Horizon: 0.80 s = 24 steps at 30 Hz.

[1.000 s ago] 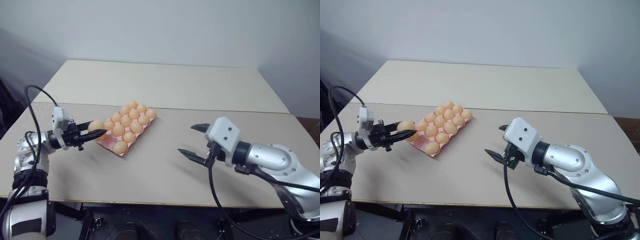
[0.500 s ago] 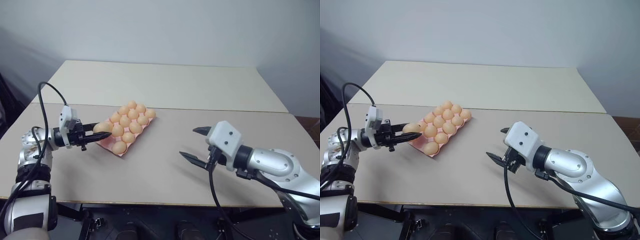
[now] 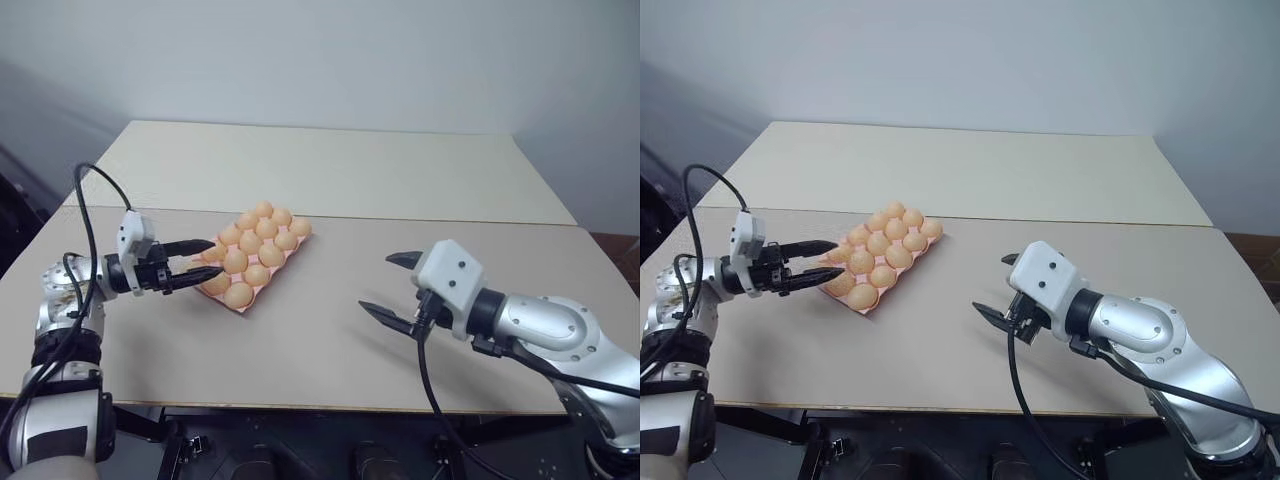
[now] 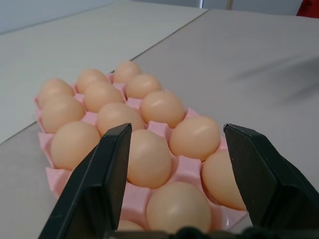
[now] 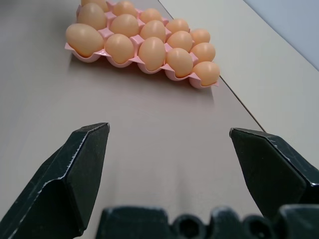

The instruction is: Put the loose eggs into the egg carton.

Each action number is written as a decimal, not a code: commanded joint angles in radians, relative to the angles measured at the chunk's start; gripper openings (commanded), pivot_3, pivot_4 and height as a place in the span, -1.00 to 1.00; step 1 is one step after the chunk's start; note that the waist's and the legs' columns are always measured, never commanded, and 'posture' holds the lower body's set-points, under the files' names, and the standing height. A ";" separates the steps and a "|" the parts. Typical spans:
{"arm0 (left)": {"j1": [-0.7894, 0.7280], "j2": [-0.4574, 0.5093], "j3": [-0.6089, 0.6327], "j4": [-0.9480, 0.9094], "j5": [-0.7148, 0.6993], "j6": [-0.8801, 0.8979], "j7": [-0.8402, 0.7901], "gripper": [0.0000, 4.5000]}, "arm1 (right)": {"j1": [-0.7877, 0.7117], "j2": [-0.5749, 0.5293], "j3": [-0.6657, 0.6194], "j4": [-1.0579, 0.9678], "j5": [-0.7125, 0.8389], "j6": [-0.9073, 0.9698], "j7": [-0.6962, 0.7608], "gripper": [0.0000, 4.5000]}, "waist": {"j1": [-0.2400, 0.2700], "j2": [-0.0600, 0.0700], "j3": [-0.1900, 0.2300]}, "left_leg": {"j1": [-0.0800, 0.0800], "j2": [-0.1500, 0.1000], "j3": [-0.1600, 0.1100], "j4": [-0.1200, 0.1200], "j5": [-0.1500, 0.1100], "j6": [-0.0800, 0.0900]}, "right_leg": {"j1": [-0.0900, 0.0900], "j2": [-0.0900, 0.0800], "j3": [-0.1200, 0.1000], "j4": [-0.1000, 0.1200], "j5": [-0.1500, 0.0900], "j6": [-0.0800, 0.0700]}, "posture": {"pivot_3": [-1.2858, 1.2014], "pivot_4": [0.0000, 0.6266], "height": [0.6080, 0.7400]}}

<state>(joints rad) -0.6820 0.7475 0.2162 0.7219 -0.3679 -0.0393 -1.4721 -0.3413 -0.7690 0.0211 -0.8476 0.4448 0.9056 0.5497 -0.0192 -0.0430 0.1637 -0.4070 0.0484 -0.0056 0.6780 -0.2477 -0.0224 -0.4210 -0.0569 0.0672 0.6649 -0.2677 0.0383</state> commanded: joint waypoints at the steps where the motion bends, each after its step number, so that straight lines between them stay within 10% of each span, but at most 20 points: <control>1: 0.042 0.065 0.063 -0.086 -0.046 0.024 0.014 0.42 | -0.018 -0.012 -0.021 -0.005 -0.001 -0.022 0.010 1.00 | -0.005 0.000 0.000 | 0.000 0.000 0.000 0.000 0.000 0.000 | 0.000 0.000 0.000 0.000 0.000 0.000 | 0.03 -0.52 1.00; 12: 0.409 0.211 0.220 -0.471 -0.138 0.189 0.073 0.42 | 0.048 -0.117 -0.150 0.076 0.070 -0.141 0.230 1.00 | -0.012 0.000 0.000 | 0.001 0.001 0.000 -0.001 0.000 0.000 | 0.000 0.000 0.000 0.000 0.000 0.000 | 0.03 -0.52 1.00; 24: 0.785 0.136 0.424 -0.988 -0.299 0.438 0.307 0.42 | -0.018 -0.136 -0.050 0.317 -0.003 -0.348 0.400 1.00 | -0.020 0.001 0.000 | 0.002 0.001 0.002 -0.001 0.000 0.000 | 0.001 -0.001 0.001 -0.001 0.000 0.000 | 0.03 -0.52 1.00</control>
<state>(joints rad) 0.0969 0.8762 0.5931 -0.2152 -0.6220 0.3605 -1.1845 -0.3431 -0.9069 -0.0265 -0.5257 0.4449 0.5945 0.9344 -0.0391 -0.0424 0.1640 -0.4049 0.0497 -0.0041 0.6767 -0.2479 -0.0224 -0.4202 -0.0573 0.0686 0.6642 -0.2678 0.0384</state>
